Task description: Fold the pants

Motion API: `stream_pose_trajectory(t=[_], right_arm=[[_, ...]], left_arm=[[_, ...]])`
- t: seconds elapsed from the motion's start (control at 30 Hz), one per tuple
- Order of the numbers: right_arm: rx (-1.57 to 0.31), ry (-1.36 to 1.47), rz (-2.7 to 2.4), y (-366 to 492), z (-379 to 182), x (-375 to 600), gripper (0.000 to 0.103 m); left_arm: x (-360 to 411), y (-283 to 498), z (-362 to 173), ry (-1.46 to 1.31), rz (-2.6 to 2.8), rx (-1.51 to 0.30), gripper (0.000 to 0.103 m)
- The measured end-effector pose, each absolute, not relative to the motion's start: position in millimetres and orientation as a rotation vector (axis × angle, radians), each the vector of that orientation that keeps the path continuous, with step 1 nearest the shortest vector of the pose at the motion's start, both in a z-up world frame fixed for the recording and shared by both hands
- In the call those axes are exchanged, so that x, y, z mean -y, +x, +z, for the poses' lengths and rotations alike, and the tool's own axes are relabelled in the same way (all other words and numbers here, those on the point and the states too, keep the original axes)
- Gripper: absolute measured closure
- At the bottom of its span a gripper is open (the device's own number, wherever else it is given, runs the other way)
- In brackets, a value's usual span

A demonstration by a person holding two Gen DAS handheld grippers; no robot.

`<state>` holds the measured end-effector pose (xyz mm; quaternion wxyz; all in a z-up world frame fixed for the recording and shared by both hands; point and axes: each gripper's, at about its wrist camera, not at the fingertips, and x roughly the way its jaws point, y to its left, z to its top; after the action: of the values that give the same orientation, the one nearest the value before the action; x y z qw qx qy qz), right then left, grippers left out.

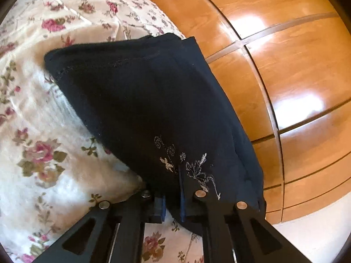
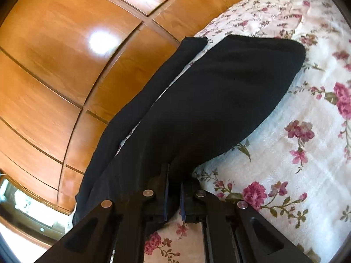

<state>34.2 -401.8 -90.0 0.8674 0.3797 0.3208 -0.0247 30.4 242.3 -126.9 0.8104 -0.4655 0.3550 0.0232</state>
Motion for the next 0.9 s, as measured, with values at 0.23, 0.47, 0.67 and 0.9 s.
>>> stream_pose_trajectory(t=[0.23, 0.47, 0.67, 0.9], right_arm=[[-0.655, 0.742, -0.085, 21, -76, 401, 0.096], [-0.638, 0.630, -0.075, 1, -56, 390, 0.096], [-0.667, 0.661, -0.087, -12, -56, 395, 0.096], [-0.694, 0.692, -0.100, -33, -58, 405, 0.096]], left_arm=[[-241, 11, -113, -0.957, 0.048, -0.739, 0.096], [-248, -11, -94, -0.916, 0.034, -0.700, 0.097], [-240, -31, -82, -0.873, 0.051, -0.680, 0.097], [-236, -61, -85, -0.901, 0.070, -0.703, 0.097]])
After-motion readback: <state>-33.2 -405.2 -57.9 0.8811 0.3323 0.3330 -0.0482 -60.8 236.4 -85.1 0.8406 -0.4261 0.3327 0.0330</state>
